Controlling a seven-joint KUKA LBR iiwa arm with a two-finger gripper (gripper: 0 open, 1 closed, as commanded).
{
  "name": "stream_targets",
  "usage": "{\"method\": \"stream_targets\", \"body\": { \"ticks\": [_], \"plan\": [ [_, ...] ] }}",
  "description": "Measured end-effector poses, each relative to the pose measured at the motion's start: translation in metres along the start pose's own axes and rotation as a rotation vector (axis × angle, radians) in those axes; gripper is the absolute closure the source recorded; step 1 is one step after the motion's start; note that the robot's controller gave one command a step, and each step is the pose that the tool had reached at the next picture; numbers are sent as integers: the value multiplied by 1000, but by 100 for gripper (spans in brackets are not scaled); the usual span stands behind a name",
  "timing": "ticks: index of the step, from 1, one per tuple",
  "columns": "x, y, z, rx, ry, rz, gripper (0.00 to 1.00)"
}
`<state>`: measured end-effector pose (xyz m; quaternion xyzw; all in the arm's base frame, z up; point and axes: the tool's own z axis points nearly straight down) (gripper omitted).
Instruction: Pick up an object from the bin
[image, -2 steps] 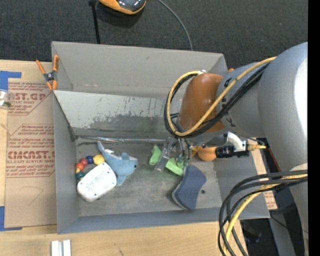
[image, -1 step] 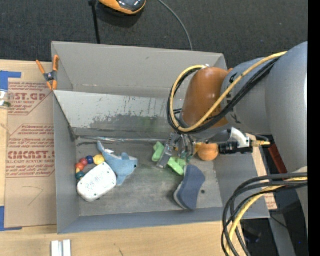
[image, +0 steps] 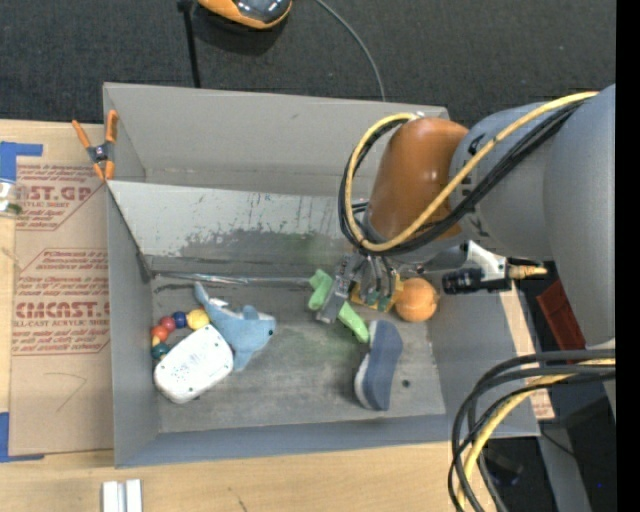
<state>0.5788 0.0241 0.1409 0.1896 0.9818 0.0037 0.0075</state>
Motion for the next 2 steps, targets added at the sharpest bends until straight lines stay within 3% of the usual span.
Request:
{"method": "stream_targets", "body": {
  "ticks": [1,2],
  "plan": [
    [9,-7,-22,6,14,-25,100],
    [-8,-17,-3,-3,-9,-24,100]
  ]
}}
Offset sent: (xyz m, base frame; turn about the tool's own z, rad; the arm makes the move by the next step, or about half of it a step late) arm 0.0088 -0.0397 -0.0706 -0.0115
